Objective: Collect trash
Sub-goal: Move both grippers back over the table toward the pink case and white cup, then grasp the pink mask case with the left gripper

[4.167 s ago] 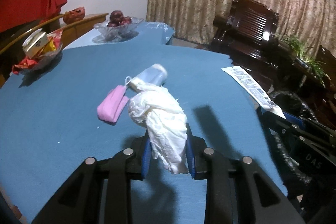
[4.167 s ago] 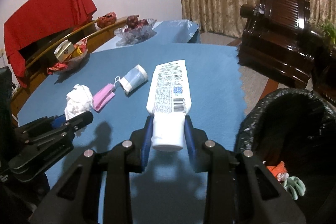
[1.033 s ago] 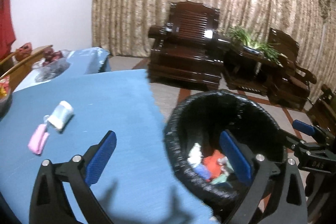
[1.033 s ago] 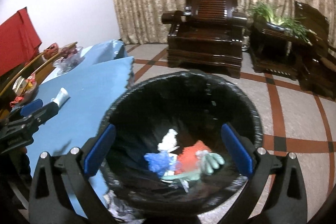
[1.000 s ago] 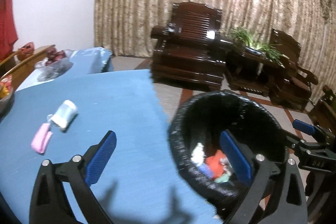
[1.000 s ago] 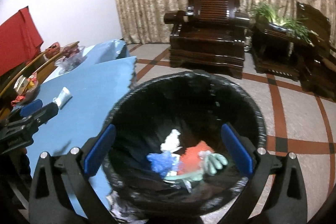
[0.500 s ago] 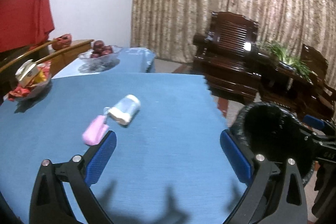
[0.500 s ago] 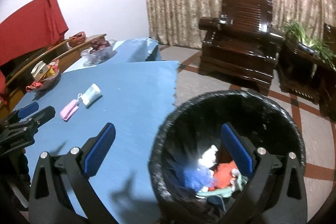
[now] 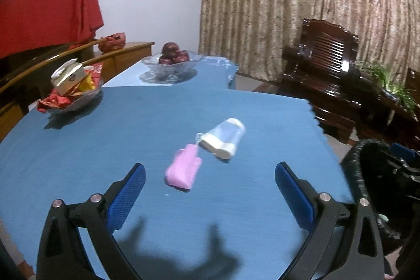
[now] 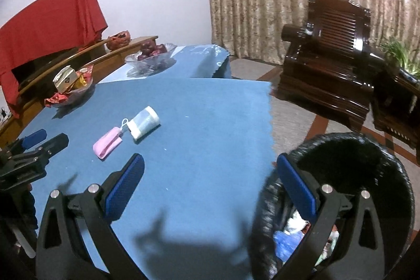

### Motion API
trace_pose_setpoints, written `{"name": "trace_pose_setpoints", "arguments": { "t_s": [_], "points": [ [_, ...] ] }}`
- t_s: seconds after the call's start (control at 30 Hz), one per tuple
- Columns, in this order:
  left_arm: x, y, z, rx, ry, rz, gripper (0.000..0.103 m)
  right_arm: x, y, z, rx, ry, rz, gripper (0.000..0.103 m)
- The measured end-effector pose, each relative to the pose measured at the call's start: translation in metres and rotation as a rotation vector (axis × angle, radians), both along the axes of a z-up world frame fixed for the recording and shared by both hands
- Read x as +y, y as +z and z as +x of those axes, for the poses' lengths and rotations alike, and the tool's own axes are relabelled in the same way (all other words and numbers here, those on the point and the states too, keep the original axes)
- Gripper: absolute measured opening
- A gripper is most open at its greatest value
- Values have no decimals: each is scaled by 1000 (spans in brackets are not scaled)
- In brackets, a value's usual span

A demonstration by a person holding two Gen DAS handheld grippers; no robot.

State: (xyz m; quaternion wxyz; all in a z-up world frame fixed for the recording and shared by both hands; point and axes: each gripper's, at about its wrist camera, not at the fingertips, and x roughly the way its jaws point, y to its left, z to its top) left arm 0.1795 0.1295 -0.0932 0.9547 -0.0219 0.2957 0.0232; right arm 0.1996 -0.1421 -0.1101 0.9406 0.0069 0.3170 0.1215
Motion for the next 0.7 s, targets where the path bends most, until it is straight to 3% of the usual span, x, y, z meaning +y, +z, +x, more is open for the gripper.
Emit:
{"name": "trace_pose_setpoints", "arguments": {
  "t_s": [0.5, 0.7],
  "points": [
    [49, -67, 66, 121, 47, 8, 92, 56, -54, 72, 81, 26, -23, 98],
    [58, -99, 92, 201, 48, -26, 84, 70, -72, 90, 100, 31, -48, 98]
  ]
}}
